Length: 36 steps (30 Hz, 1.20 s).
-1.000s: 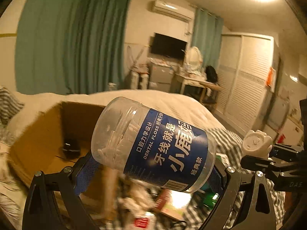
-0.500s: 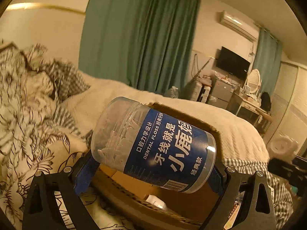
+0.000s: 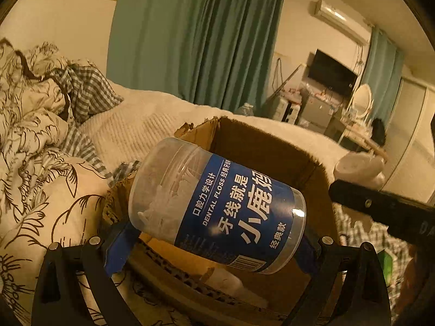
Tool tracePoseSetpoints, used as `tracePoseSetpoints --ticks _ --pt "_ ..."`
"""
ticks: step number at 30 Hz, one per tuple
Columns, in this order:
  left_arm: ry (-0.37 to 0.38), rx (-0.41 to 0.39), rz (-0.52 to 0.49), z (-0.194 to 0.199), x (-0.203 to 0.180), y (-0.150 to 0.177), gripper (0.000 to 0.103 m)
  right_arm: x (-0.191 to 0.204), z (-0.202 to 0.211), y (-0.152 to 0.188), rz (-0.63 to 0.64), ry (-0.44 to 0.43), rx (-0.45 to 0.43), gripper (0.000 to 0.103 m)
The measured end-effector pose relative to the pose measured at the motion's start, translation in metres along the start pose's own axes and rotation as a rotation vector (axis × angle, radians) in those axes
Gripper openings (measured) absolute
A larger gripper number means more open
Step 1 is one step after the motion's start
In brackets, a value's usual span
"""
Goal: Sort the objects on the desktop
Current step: 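Carry the jar and figurine into the cardboard box and open both tools, then move both tools back to the pile, left tool toward the amoxicillin box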
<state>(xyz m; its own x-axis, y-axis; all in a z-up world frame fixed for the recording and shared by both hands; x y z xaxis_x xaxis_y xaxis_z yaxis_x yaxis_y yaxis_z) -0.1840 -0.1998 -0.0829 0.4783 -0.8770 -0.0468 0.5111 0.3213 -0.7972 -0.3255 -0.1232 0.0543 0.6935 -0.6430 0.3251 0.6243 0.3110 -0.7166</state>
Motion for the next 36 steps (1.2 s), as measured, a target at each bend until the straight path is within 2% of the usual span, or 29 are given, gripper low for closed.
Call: tracePoseSetpoints --ticks 2,4,8,12,17,22,26,31,36 --pt "-0.028 -0.008 -0.025 0.000 -0.003 0.002 0.101 -0.001 -0.001 0.000 -0.017 -0.016 -0.011 0.060" --pt "-0.040 -0.022 -0.048 0.003 -0.007 0.003 0.103 -0.003 0.002 -0.002 -0.056 -0.047 -0.037 0.079" --pt "-0.031 -0.050 -0.066 0.012 -0.015 0.001 0.103 -0.005 0.015 -0.008 -0.092 -0.079 -0.089 0.080" --pt "-0.004 -0.046 -0.060 0.018 -0.019 0.000 0.103 -0.011 0.043 -0.005 -0.085 -0.037 -0.127 0.081" --pt "0.042 -0.071 -0.080 0.038 -0.039 0.000 0.103 -0.036 0.100 0.022 -0.101 0.064 -0.171 0.081" --pt "0.168 -0.068 -0.133 0.069 -0.083 0.017 0.103 -0.075 0.165 0.064 -0.125 0.235 -0.170 0.082" --pt "0.272 -0.060 -0.231 0.095 -0.131 0.045 0.103 -0.101 0.209 0.102 -0.124 0.369 -0.159 0.082" --pt "0.345 0.000 -0.323 0.103 -0.175 0.090 0.103 -0.131 0.232 0.148 -0.200 0.424 -0.168 0.083" --pt "0.346 0.035 -0.313 0.086 -0.190 0.121 0.103 -0.160 0.220 0.188 -0.296 0.435 -0.151 0.083"
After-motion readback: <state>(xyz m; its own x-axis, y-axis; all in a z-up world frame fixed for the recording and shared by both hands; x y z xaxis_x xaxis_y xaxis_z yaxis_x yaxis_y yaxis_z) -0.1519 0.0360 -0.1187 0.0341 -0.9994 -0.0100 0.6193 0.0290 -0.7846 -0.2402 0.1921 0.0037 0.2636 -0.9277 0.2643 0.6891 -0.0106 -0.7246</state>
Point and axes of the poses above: each gripper's, at about its wrist camera, not at the fingertips, and z roughly against the way its jaws point, x to its left, y to its underside, the point moved 9 cm from there along -z, roughly the way its jaws point, and after that the axes turned 14 degrees about -y, right-handed, at the moved point
